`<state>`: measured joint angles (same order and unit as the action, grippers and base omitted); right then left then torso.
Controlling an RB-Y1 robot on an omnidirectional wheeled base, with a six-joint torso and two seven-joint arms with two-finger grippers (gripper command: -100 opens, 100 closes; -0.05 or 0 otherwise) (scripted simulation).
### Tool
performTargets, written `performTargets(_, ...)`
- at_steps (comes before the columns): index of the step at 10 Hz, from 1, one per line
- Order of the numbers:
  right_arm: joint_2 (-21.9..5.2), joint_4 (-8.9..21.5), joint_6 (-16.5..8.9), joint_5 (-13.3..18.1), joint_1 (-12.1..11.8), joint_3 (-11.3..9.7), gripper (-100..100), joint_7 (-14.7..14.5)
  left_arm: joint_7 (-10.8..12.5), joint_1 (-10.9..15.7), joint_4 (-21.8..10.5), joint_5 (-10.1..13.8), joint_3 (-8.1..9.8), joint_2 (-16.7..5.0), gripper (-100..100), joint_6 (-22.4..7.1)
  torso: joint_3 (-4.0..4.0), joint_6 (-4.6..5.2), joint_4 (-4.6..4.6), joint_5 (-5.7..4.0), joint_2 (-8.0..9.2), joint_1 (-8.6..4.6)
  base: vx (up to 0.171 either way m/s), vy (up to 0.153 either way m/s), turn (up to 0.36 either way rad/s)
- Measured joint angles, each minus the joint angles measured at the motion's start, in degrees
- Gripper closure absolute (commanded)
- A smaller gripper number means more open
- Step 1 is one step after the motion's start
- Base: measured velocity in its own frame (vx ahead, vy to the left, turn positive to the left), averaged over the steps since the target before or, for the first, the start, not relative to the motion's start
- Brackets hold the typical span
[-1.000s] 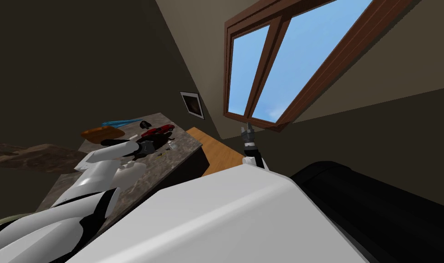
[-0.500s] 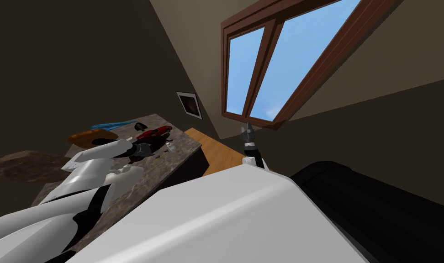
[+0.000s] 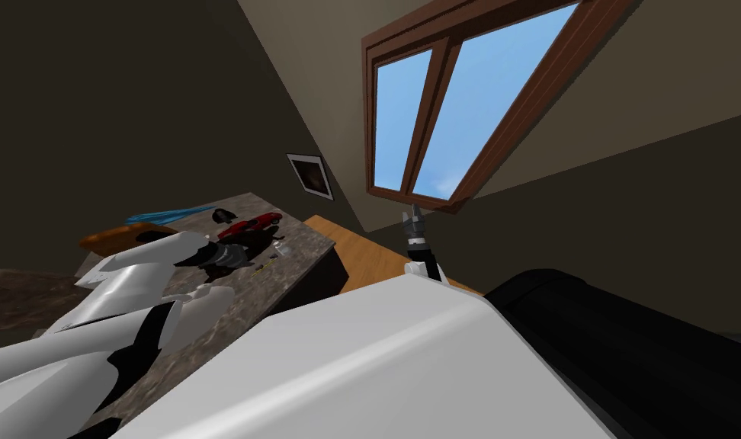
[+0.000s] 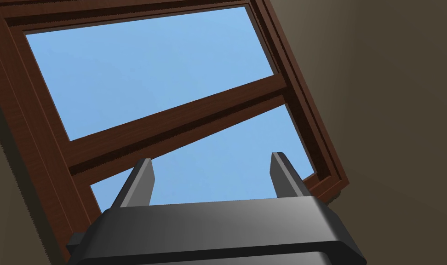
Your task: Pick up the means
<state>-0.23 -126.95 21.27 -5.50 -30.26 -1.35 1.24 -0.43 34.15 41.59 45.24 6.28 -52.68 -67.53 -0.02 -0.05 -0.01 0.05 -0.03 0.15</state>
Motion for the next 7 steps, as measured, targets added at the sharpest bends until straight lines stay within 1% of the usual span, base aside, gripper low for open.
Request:
performTargets(1, 0.0, 0.0, 0.0, 0.0, -0.01, 0.0, 0, 0.0, 0.32, 0.52, -1.0, 0.27, -0.21, -0.21, -100, -1.55, 0.0, -0.03, 0.0, 0.01, -0.01, 0.0, -0.003, 0.055, -0.117)
performTargets(2, 0.0, 0.0, 0.0, 0.0, 0.0, 0.0, 0, 0.0, 0.67, 0.69, -1.52, 1.12, -0.24, -0.88, -100, -3.53, 0.0, -0.02, 0.0, 0.01, 0.01, 0.05, -0.003, 0.044, -0.078)
performTargets(3, 0.0, 0.0, 0.0, 0.0, -0.01, 0.0, 0, 0.0, 0.72, 0.93, -2.39, 1.59, -0.29, -1.15, -100, -4.85, 0.0, -0.04, 0.0, 0.02, 0.01, 0.02, 0.001, 0.014, -0.002)
performTargets(4, 0.0, 0.0, 0.0, 0.0, -0.01, 0.0, 0, 0.0, 0.22, 1.89, -4.43, 1.62, -0.51, -1.16, -100, -5.0, -0.01, -0.04, -0.01, 0.0, -0.01, -0.07, -0.001, 0.021, -0.12)
performTargets(5, 0.0, 0.0, 0.0, 0.0, 0.0, 0.0, 0, 0.0, -0.34, 2.95, -7.05, 2.17, -0.79, -1.53, -100, -5.79, -0.01, 0.0, -0.01, -0.01, -0.01, -0.07, 0.003, 0.035, -0.074)
performTargets(6, 0.0, 0.0, 0.0, 0.0, -0.01, 0.0, 0, 0.0, -0.03, 2.49, -6.8, 2.63, -0.73, -1.74, -100, -6.94, -0.01, -0.04, -0.01, 0.01, -0.01, -0.03, 0.007, 0.042, -0.112)
performTargets(7, 0.0, 0.0, 0.0, 0.0, 0.0, 0.0, 0, 0.0, 0.19, 2.88, -8.04, 3.28, -0.91, -2.11, -100, -8.39, -0.02, -0.02, -0.01, 0.01, -0.03, 0.0, 0.001, 0.04, -0.067)
